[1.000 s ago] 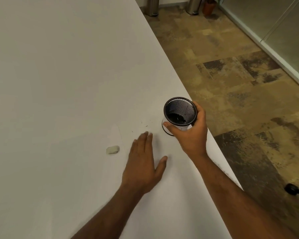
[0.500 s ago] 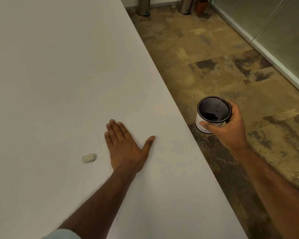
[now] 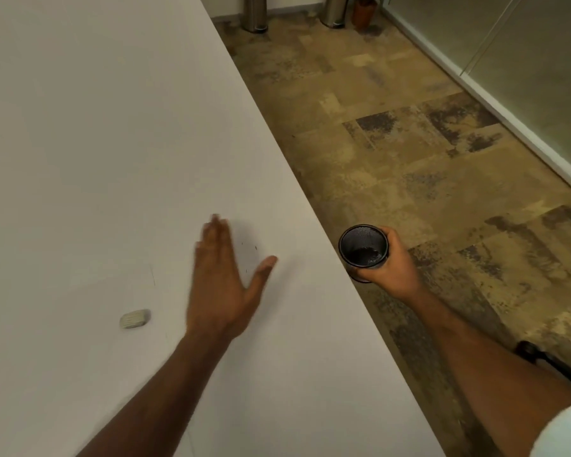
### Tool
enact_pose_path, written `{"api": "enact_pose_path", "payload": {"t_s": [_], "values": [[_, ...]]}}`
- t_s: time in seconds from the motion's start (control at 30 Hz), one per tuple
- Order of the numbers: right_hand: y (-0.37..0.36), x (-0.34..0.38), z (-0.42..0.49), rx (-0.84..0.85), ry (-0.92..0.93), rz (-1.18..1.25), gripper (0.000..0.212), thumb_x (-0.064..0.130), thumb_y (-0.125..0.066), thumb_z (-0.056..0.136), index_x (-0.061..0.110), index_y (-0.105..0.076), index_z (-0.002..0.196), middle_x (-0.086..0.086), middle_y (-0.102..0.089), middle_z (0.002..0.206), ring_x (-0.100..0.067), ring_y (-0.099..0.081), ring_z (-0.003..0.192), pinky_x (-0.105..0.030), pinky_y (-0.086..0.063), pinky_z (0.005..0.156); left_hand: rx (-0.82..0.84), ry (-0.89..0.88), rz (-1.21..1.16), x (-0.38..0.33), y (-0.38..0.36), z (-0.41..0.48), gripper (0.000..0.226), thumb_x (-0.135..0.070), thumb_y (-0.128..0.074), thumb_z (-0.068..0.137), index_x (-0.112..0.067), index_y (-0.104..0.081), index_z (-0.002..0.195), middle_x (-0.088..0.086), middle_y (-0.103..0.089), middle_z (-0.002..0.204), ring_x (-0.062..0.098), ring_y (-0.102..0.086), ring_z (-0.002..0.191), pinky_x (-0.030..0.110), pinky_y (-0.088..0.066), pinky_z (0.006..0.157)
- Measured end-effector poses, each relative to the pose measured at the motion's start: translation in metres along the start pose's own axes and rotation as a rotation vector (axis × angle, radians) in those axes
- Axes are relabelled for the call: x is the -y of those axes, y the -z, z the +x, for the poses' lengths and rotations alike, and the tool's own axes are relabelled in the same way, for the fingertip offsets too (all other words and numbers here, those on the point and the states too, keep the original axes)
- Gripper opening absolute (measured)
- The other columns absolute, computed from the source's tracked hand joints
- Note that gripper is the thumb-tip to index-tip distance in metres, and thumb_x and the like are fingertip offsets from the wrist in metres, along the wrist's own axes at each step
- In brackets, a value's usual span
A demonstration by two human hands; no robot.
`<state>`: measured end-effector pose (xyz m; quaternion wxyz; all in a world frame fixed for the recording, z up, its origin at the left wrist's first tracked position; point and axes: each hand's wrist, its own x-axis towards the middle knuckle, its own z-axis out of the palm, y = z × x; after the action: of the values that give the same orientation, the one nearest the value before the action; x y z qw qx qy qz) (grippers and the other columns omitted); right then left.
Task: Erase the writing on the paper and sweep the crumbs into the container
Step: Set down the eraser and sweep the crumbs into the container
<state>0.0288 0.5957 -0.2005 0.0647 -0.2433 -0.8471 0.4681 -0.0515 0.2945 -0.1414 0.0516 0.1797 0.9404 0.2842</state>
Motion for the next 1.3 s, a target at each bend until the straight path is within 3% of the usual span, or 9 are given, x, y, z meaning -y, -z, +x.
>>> {"api": "enact_pose_path", "payload": {"t_s": [0.1, 0.27, 0.43, 0.57, 0.63, 0.7, 0.87, 1.1, 1.3], "values": [[-0.008, -0.004, 0.000, 0.025, -0.010, 0.033, 0.088, 0.023, -0.093, 0.052, 0.031, -0.045, 0.125, 0.006, -0.059, 0.122, -0.013, -0.058, 0.111, -0.045, -0.054, 0.089, 0.056, 0.202, 0.178, 0.025, 0.005, -0.008, 0.120, -0.091, -0.002, 0.076, -0.004, 0.008, 0.157, 0.012, 0.012, 0.167, 0.020, 0.014, 0.154, 0.040, 0.005, 0.126], [-0.015, -0.011, -0.003, 0.044, -0.025, 0.061, 0.085, 0.029, -0.094, 0.049, 0.032, -0.048, 0.120, 0.010, -0.061, 0.116, -0.009, -0.060, 0.106, -0.046, -0.057, 0.081, 0.137, 0.162, 0.305, 0.000, -0.019, -0.004, 0.119, -0.090, 0.004, 0.074, -0.002, 0.015, 0.155, 0.018, 0.021, 0.164, 0.027, 0.022, 0.152, 0.043, 0.013, 0.124], [-0.021, -0.016, -0.010, 0.084, -0.051, 0.079, 0.082, 0.020, -0.094, 0.054, 0.029, -0.047, 0.120, 0.013, -0.060, 0.115, 0.006, -0.057, 0.103, -0.013, -0.048, 0.079, 0.242, -0.072, 0.300, -0.039, -0.045, 0.010, 0.118, -0.089, 0.011, 0.072, -0.005, 0.015, 0.156, 0.013, 0.023, 0.164, 0.023, 0.024, 0.151, 0.040, 0.014, 0.123], [-0.027, -0.018, -0.013, 0.080, -0.079, 0.125, 0.085, 0.021, -0.094, 0.054, 0.023, -0.047, 0.124, 0.011, -0.060, 0.117, 0.002, -0.057, 0.105, -0.007, -0.047, 0.077, 0.269, -0.205, 0.034, -0.052, -0.037, 0.019, 0.107, -0.086, 0.004, 0.080, -0.015, 0.007, 0.159, -0.001, 0.015, 0.167, 0.011, 0.013, 0.153, 0.028, 0.009, 0.124], [-0.030, -0.017, -0.013, 0.071, -0.077, 0.138, 0.086, 0.027, -0.094, 0.055, 0.022, -0.046, 0.126, 0.010, -0.060, 0.118, 0.000, -0.058, 0.107, -0.013, -0.048, 0.081, 0.104, -0.154, -0.152, -0.041, -0.021, 0.015, 0.093, -0.075, -0.014, 0.089, -0.016, -0.005, 0.160, -0.004, 0.002, 0.167, 0.006, 0.003, 0.153, 0.018, 0.008, 0.121], [-0.033, -0.018, -0.013, 0.066, -0.078, 0.152, 0.089, 0.033, -0.094, 0.054, 0.023, -0.046, 0.128, 0.010, -0.061, 0.121, -0.003, -0.059, 0.108, -0.022, -0.050, 0.086, -0.052, -0.032, -0.169, -0.017, -0.006, 0.007, 0.088, -0.070, -0.019, 0.091, -0.013, -0.012, 0.159, -0.002, -0.008, 0.167, 0.007, -0.003, 0.153, 0.018, 0.005, 0.121], [-0.036, -0.013, -0.012, 0.034, -0.058, 0.150, 0.087, 0.029, -0.094, 0.054, 0.022, -0.047, 0.127, 0.011, -0.060, 0.120, -0.004, -0.058, 0.109, -0.028, -0.051, 0.088, 0.098, 0.186, 0.254, 0.017, -0.004, -0.010, 0.109, -0.086, -0.002, 0.081, -0.009, 0.007, 0.158, 0.007, 0.014, 0.168, 0.020, 0.015, 0.154, 0.041, 0.008, 0.125], [-0.040, -0.016, -0.013, 0.043, -0.045, 0.138, 0.087, 0.048, -0.089, 0.050, 0.030, -0.047, 0.124, 0.011, -0.061, 0.120, -0.007, -0.060, 0.109, -0.038, -0.053, 0.091, 0.188, -0.061, 0.289, -0.057, -0.061, 0.008, 0.110, -0.084, 0.004, 0.079, -0.007, 0.011, 0.157, 0.011, 0.018, 0.166, 0.022, 0.020, 0.152, 0.041, 0.014, 0.123], [-0.041, -0.011, -0.015, 0.033, -0.030, 0.173, 0.073, 0.043, -0.084, 0.060, 0.031, -0.047, 0.122, 0.014, -0.062, 0.115, -0.001, -0.061, 0.105, -0.021, -0.050, 0.085, 0.255, -0.292, 0.105, -0.085, -0.065, 0.027, 0.091, -0.073, -0.013, 0.092, -0.013, 0.005, 0.159, 0.002, 0.015, 0.167, 0.014, 0.014, 0.153, 0.031, 0.008, 0.124]]}}
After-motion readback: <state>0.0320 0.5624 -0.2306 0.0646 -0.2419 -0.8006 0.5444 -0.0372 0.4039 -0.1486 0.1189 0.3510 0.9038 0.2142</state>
